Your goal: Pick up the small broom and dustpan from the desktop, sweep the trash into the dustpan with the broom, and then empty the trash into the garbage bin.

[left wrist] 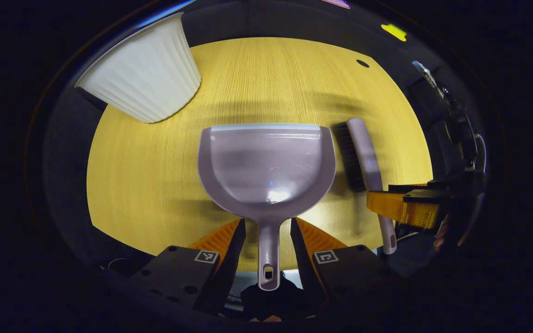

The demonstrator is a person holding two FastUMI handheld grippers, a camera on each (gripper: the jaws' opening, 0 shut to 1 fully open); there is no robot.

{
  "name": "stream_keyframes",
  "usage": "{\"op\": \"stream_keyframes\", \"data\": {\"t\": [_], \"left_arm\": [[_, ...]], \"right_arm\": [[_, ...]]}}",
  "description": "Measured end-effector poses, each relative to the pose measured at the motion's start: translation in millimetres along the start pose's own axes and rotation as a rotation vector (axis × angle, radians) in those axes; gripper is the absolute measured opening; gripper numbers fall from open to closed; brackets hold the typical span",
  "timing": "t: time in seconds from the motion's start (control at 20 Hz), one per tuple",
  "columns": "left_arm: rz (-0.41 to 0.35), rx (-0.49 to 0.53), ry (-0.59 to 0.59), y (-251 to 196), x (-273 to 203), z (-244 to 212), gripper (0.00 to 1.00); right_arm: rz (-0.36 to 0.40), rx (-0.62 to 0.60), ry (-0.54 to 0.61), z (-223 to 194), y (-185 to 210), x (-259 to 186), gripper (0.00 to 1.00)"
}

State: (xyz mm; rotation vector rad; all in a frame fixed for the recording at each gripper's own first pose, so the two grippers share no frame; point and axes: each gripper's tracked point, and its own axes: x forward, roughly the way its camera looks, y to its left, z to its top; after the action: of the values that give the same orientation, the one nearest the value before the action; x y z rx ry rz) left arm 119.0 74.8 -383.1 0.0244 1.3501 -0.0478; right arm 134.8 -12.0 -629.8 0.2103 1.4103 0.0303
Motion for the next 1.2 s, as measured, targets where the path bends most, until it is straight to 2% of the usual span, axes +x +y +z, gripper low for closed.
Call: {"op": "stream_keyframes", "data": {"t": [0.15, 0.2, 0.25, 0.35, 0.4, 0.45, 0.55, 0.65, 0.75, 0.9, 0.95, 1.1, 1.2], "left_arm": [[-0.022, -0.028, -0.028, -2, -14, 1, 0.64], [-0.019, -0.026, -0.044, -1, -16, 3, 0.69], [-0.001, -0.02, -0.057, 3, -18, 4, 0.75], [0.034, 0.01, -0.085, 10, -27, 5, 0.81], [0.04, 0.028, -0.095, 11, -32, 5, 0.81], [0.029, 0.041, -0.111, 7, -36, 6, 0.82], [-0.002, 0.05, -0.167, 0, -48, 13, 0.82], [0.006, 0.087, -0.248, 3, -65, 21, 0.82], [0.015, 0.111, -0.363, 5, -93, 34, 0.82], [-0.073, 0.079, -0.591, 0, -153, 53, 0.82], [-0.08, 0.071, -0.648, 2, -169, 58, 0.81], [-0.036, 0.079, -0.848, 11, -227, 75, 0.81], [0.002, 0.092, -0.932, 15, -255, 74, 0.81]], "right_arm": [[-0.01, -0.004, -0.052, 5, -1, -18, 0.9], [-0.002, -0.005, -0.064, 6, 2, -24, 0.9], [0.007, -0.005, -0.076, 6, 5, -29, 0.96], [0.026, -0.008, -0.108, 8, 13, -41, 0.97], [0.029, -0.012, -0.126, 11, 15, -47, 0.89], [0.032, -0.018, -0.153, 13, 17, -54, 0.97], [0.039, -0.032, -0.204, 17, 22, -74, 0.96], [0.04, -0.045, -0.262, 21, 25, -92, 0.97], [0.047, -0.054, -0.332, 28, 29, -114, 0.97], [0.022, -0.093, -0.478, 42, 32, -152, 0.97], [0.005, -0.109, -0.538, 47, 35, -170, 0.97], [-0.023, -0.179, -0.735, 59, 55, -218, 0.96], [-0.041, -0.233, -0.88, 66, 70, -252, 0.96]]}}
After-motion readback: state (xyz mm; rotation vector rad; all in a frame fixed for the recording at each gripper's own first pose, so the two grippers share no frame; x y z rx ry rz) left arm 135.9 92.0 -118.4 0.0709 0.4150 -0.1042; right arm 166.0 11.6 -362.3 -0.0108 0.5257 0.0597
